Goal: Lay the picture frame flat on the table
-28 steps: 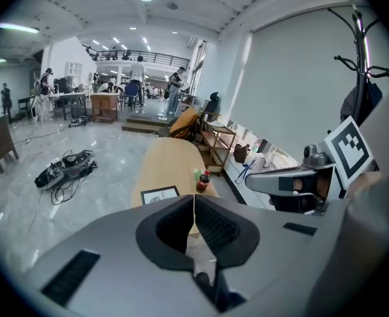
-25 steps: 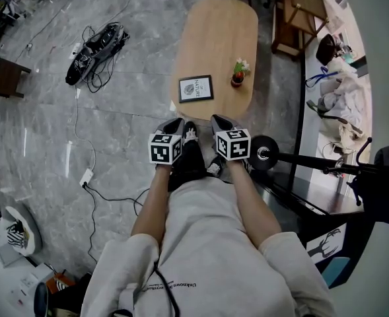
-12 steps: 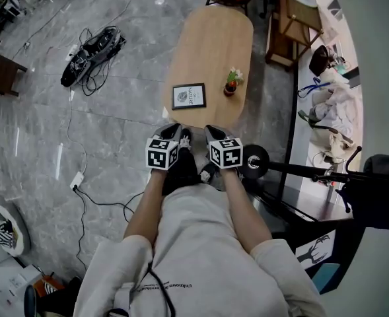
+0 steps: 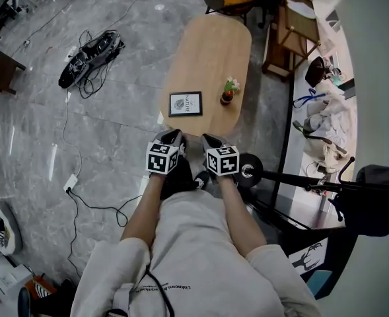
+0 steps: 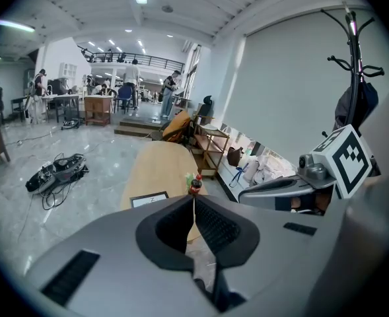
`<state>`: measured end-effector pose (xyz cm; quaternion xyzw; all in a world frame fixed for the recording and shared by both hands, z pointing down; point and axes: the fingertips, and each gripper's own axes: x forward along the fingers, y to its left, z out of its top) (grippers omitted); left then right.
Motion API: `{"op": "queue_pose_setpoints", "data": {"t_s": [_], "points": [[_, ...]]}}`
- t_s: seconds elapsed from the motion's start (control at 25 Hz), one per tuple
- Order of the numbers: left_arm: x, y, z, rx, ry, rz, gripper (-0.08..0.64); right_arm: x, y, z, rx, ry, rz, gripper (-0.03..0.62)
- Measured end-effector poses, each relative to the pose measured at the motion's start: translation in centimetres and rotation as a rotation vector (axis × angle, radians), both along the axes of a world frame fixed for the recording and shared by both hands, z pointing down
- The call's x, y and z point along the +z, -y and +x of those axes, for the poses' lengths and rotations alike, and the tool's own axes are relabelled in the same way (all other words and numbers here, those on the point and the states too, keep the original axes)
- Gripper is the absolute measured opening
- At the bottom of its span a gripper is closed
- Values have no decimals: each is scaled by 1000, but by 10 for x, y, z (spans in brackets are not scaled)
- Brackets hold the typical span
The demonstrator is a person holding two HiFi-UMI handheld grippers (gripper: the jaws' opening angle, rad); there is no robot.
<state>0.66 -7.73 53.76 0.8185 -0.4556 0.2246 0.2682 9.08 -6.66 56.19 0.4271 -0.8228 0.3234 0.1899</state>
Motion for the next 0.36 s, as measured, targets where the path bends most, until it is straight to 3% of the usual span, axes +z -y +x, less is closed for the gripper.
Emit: {"op": "queue_pose_setpoints", "data": {"t_s": [0.36], "points": [[-3,5,-2,18,-2,-3,25,-2,7,-14,-14,19,0,31]]}}
